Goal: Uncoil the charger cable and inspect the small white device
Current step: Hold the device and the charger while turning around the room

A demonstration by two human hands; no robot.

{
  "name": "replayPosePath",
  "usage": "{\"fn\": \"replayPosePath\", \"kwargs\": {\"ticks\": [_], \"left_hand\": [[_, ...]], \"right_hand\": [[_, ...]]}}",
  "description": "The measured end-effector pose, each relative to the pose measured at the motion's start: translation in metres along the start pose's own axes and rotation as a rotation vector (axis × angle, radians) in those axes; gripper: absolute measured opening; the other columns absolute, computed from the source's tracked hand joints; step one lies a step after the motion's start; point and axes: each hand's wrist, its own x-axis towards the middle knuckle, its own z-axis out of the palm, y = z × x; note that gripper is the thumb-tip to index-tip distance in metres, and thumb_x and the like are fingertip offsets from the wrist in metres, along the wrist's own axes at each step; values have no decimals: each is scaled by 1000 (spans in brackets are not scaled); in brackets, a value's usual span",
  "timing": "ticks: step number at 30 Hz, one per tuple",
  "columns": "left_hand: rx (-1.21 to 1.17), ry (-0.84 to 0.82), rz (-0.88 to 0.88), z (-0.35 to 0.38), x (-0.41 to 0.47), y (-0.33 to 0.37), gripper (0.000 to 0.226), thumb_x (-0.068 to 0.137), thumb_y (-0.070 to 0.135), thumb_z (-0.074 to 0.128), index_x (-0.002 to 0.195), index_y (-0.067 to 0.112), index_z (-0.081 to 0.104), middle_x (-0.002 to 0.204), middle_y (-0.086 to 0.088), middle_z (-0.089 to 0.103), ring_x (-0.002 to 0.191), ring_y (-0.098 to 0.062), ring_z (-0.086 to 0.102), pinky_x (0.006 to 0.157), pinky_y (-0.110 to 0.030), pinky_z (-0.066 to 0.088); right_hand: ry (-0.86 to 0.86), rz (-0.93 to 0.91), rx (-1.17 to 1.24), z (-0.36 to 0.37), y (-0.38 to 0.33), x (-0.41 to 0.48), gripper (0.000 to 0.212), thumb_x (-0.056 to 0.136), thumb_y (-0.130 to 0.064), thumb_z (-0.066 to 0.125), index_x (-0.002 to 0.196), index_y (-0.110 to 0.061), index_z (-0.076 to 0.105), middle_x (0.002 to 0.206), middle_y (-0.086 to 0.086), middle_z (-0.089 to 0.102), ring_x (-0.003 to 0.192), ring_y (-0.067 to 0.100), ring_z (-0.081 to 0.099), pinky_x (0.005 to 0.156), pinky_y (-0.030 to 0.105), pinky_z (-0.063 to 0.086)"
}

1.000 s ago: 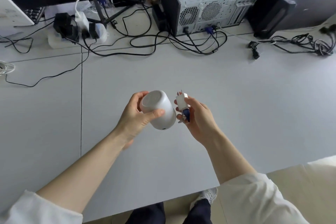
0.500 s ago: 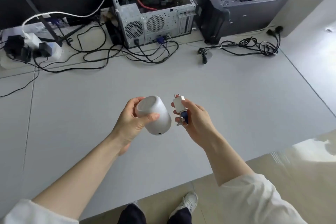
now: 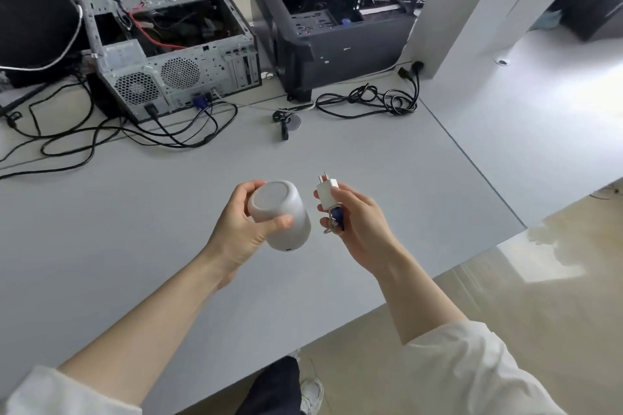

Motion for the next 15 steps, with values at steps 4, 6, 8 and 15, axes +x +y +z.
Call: {"fn": "replayPosePath", "kwargs": {"ticks": [4,6,8,15], "left_hand": [[19,-39,12,33,36,13,82,60,27,87,132,27,48,122,4,61,107,-6,57,81,-20,45],[32,-62,23,50,55,20,77,69,16,87,133,25,47,122,5,60,106,-5,57,80,-19,45],[47,-84,29,66,72,26,72,74,9,84,134,24,46,121,6,60,103,-1,56,78,-15,44],[104,-144,39,113,122,43,71,73,8,84,132,24,46,114,12,60,83,20,57,71,-5,46]], "right_hand": [[43,-10,12,-30,-24,18,27,103,-15,49,114,-1,70,96,4,66,78,23,51,55,19,48],[64,-19,15,-45,-36,30,28,102,-15,50,115,0,69,98,4,67,80,23,51,57,19,48],[91,-20,16,-58,-47,40,28,102,-14,50,116,0,69,100,5,67,82,22,52,58,20,49],[159,-13,19,-102,-79,72,28,103,-16,50,116,-2,70,94,4,67,79,22,52,55,18,48]]}}
